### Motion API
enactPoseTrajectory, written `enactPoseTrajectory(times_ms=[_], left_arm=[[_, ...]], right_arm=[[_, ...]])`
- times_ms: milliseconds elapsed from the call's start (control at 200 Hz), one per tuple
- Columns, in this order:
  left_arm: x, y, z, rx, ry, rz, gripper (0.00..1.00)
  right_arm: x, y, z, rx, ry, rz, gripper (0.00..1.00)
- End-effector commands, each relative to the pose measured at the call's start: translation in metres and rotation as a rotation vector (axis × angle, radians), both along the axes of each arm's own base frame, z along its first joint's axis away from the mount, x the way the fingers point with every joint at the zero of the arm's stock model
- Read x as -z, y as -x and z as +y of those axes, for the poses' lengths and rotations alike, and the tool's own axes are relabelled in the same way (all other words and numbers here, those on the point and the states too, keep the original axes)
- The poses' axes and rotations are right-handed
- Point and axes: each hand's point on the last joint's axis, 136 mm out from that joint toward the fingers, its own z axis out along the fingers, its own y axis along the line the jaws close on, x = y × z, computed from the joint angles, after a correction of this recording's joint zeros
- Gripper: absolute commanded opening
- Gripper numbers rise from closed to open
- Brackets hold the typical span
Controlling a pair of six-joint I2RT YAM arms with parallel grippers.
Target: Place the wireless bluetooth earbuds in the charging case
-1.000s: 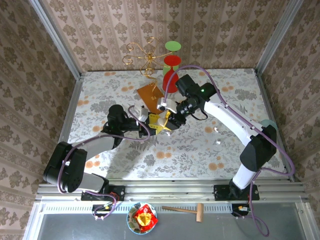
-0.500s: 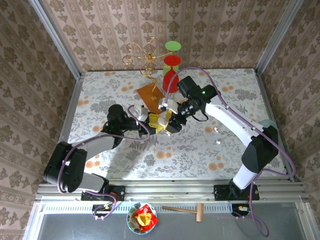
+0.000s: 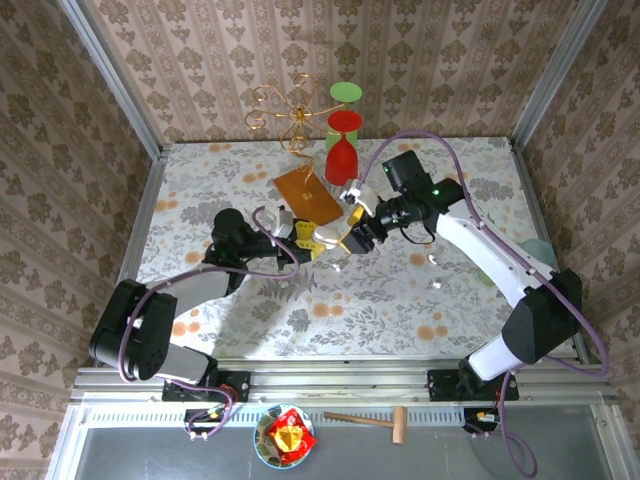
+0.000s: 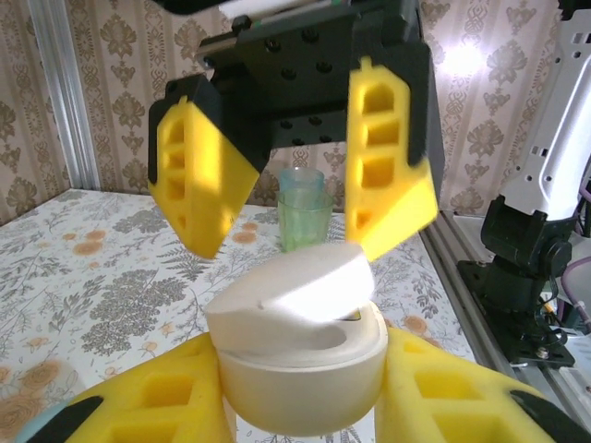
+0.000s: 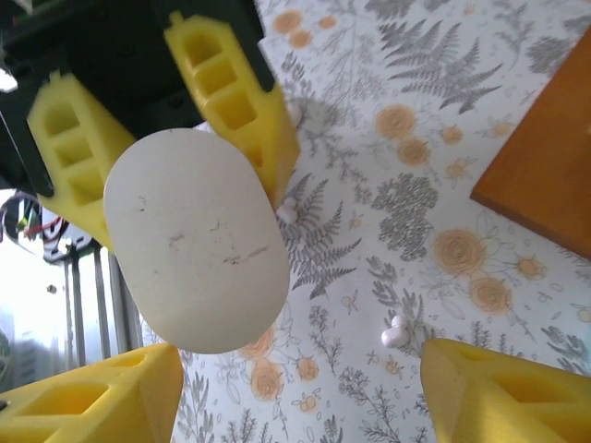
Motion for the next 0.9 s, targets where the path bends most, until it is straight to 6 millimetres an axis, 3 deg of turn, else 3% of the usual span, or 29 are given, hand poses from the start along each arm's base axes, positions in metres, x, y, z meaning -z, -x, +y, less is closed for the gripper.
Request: enactPoseTrajectory(times_ms=[0, 105, 355, 690, 895], left_arm=[[-0.009, 0.010, -0.002, 0.062, 0.019, -0.034, 0.21], [-0.010, 0.008, -0.003, 0.054, 0.019, -0.034, 0.21], [-0.011, 0.006, -0.003, 0.048, 0.021, -0.037, 0.21], [-0.014, 0.006, -0.004, 0.053, 0.024, -0.038, 0.21], [-0.013, 0.008, -0.004, 0.056, 0.023, -0.041, 0.21]], right_arm=[[-0.026, -0.012, 0.003, 0.036, -0.092, -0.068, 0.69], [-0.027, 0.007, 0.010, -0.070, -0.112, -0.083, 0.73], [-0.021, 0.021, 0.021, -0.142, -0.102, -0.105, 0.81], [0.005, -0.007, 0.024, -0.033, -0.023, -0.066, 0.81], [-0.004, -0.024, 0.007, 0.086, -0.042, -0.064, 0.79]])
